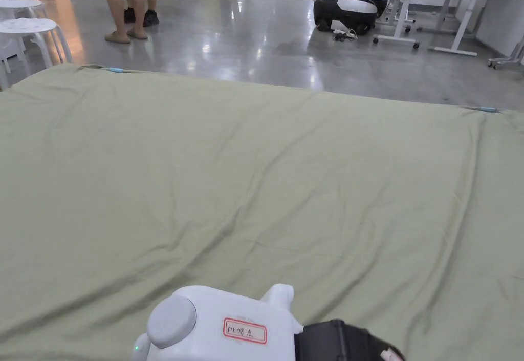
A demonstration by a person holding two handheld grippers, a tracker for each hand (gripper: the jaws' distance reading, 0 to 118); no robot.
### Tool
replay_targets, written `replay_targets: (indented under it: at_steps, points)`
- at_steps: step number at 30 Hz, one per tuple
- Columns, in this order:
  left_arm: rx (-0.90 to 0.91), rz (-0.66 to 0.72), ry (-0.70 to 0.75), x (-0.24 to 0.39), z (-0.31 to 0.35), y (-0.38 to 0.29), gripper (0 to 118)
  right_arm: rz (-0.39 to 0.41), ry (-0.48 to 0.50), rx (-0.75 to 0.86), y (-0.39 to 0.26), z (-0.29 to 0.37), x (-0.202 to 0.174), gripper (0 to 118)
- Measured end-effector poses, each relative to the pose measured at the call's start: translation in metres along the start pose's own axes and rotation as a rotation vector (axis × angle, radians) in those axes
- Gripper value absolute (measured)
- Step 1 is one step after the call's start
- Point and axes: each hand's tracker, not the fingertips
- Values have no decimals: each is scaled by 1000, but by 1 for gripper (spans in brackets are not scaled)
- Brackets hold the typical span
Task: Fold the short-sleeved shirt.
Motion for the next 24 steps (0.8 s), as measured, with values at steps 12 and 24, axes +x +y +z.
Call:
replay_targets:
  at_steps: [12, 24]
  points:
    - [-65, -19, 306, -35, 48, -29, 10, 21, 51, -24, -2, -13, -6, 5]
    - [-34, -129, 120, -23, 16, -31, 2, 70, 162, -38, 3, -29, -43, 5]
